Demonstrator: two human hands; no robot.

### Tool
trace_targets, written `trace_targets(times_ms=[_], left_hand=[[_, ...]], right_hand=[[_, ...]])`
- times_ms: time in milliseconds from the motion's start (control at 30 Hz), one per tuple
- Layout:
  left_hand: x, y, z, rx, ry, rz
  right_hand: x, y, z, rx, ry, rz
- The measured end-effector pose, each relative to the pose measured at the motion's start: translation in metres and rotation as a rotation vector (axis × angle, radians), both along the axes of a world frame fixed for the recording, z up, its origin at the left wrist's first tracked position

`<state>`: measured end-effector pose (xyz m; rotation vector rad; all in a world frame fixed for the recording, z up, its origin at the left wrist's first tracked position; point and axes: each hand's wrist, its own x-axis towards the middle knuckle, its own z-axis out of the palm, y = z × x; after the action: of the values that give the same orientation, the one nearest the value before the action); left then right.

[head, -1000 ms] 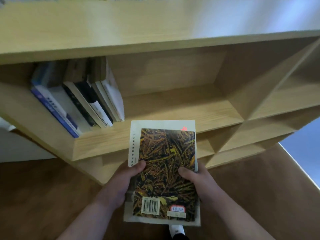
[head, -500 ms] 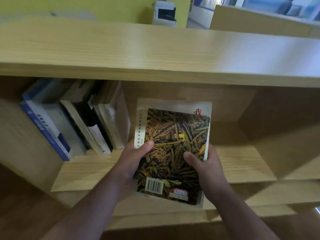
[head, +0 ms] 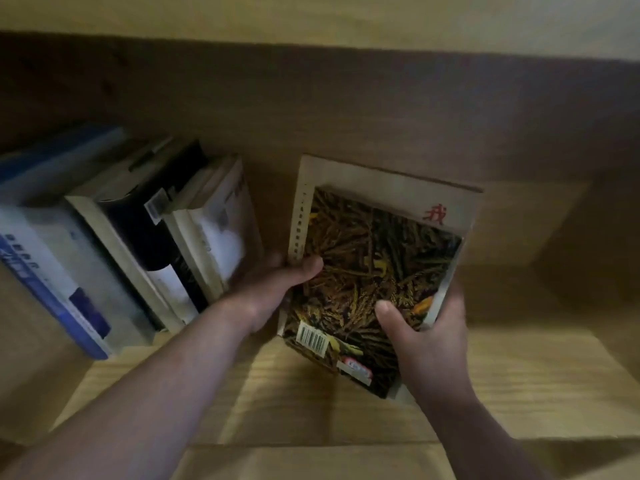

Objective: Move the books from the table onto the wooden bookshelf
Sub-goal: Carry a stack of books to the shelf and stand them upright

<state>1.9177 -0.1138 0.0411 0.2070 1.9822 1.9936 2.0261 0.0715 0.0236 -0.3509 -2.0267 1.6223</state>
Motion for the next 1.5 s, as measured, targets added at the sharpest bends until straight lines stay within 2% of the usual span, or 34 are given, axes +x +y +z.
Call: trace_targets(times_ms=[67, 133, 200, 300, 367, 400, 467, 533, 667, 767, 833, 900, 1033, 1200, 1333, 1433, 1500], left_hand=[[0.0, -0.003, -0.006, 0.02, 0.05, 0.058], [0.007, -0.002, -0.013, -0.07, 0.2, 0.169], [0.018, -0.004, -0.018, -0.232, 0.348, 0.332], [0.04, -0.004, -0.02, -0.589, 0.554, 0.497], [0.062, 0.001, -0.013, -0.741, 0.623, 0.482], [0.072, 0.002, -0.008, -0.719, 0.589, 0.409], [0.087, 0.002, -0.007, -0.553, 0.486, 0.257], [0.092, -0.003, -0.01, -0.415, 0.509, 0.162], [0.099, -0.026, -0.017, 0.094, 0.417, -0.036], [0.096, -0.041, -0.021, 0.133, 0.391, -0.068], [0.093, -0.047, -0.023, 0.05, 0.321, -0.126], [0.089, -0.05, -0.026, -0.093, 0.34, -0.105], [0.08, -0.052, -0.026, -0.236, 0.374, 0.031], [0.066, -0.056, -0.011, -0.409, 0.377, 0.077], [0.068, -0.048, -0.011, -0.539, 0.421, 0.364], [0.072, -0.04, -0.006, -0.581, 0.455, 0.481], [0.073, -0.036, -0.002, -0.805, 0.544, 0.512]], right_hand=[[-0.003, -0.008, -0.011, 0.017, 0.06, -0.024], [-0.005, -0.017, -0.018, 0.044, 0.106, -0.039], [-0.008, -0.025, -0.022, 0.108, 0.137, -0.054], [-0.011, -0.033, -0.029, 0.19, 0.156, -0.062], [-0.009, -0.035, -0.032, 0.224, 0.13, -0.047], [-0.007, -0.037, -0.033, 0.247, 0.118, -0.03], [0.001, -0.038, -0.037, 0.275, 0.114, 0.037], [0.011, -0.039, -0.039, 0.27, 0.158, 0.159], [0.023, -0.045, -0.03, 0.24, 0.266, 0.294], [0.019, -0.049, -0.019, 0.164, 0.142, 0.329], [0.016, -0.052, -0.013, 0.309, 0.017, 0.329], [0.013, -0.055, -0.007, 0.407, -0.041, 0.332], [0.009, -0.046, -0.018, 0.308, -0.046, 0.481], [-0.001, -0.036, -0.044, 0.253, -0.144, 0.494], [-0.018, -0.045, -0.051, 0.286, -0.142, 0.489], [-0.035, -0.048, -0.051, 0.286, -0.139, 0.466], [-0.046, -0.049, -0.049, 0.335, -0.151, 0.439]])
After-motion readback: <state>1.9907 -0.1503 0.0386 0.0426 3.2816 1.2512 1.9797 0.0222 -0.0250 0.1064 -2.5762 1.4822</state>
